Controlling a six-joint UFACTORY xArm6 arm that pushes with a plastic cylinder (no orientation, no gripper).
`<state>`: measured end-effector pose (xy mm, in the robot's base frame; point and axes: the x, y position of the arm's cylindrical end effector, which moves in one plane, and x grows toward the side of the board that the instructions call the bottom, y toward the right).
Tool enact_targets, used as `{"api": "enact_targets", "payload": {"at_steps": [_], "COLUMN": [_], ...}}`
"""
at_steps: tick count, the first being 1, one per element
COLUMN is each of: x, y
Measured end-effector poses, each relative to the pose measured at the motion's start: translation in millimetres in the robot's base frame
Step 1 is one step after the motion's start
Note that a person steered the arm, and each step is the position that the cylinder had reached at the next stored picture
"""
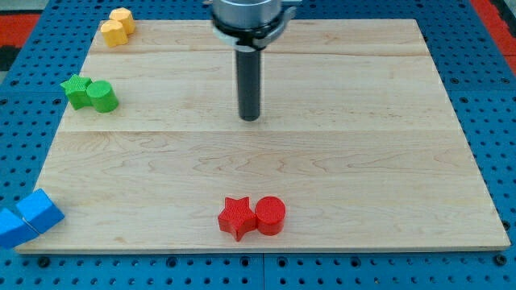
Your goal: Move your arm to the center left
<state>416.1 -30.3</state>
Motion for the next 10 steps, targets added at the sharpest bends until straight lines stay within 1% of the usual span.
{"api": "enact_targets", "payload": {"at_steps": [1, 3, 5, 6, 10], "x": [18, 22, 36, 46, 49], "y": [-56, -143, -240, -275, -275]}}
